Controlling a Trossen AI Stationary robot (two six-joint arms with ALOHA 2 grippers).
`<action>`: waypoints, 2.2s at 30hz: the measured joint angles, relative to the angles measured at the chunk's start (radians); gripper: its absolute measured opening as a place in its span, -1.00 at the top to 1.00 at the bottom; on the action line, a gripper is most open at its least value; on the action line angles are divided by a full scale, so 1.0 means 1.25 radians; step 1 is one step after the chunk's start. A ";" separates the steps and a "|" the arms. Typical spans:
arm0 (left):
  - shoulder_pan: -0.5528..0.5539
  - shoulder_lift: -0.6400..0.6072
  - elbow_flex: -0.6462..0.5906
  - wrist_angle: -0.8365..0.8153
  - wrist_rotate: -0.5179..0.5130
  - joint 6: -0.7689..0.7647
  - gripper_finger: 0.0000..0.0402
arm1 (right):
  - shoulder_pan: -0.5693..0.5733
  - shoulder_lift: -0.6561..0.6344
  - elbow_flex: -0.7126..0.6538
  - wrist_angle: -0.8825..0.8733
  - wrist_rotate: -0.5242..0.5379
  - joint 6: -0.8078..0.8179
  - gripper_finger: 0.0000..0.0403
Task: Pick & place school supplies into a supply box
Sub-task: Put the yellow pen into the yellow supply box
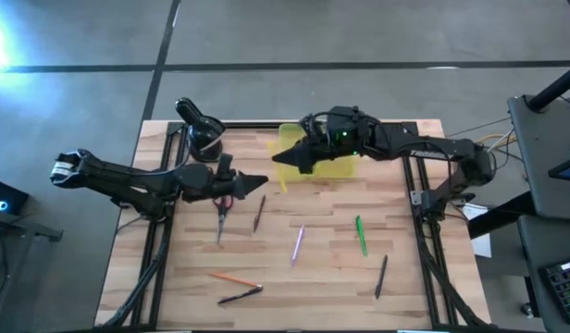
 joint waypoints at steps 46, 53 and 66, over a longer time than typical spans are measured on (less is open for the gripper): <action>-0.001 -0.085 0.000 -0.016 -0.035 0.028 0.41 | -0.212 0.389 -0.070 0.046 0.200 0.192 0.89; -0.001 -0.085 0.000 -0.019 -0.035 0.030 0.41 | -0.248 0.365 -0.072 0.013 0.225 0.177 0.89; -0.001 -0.084 0.000 -0.028 -0.035 0.033 0.41 | -0.250 0.403 -0.079 -0.055 0.264 0.200 0.88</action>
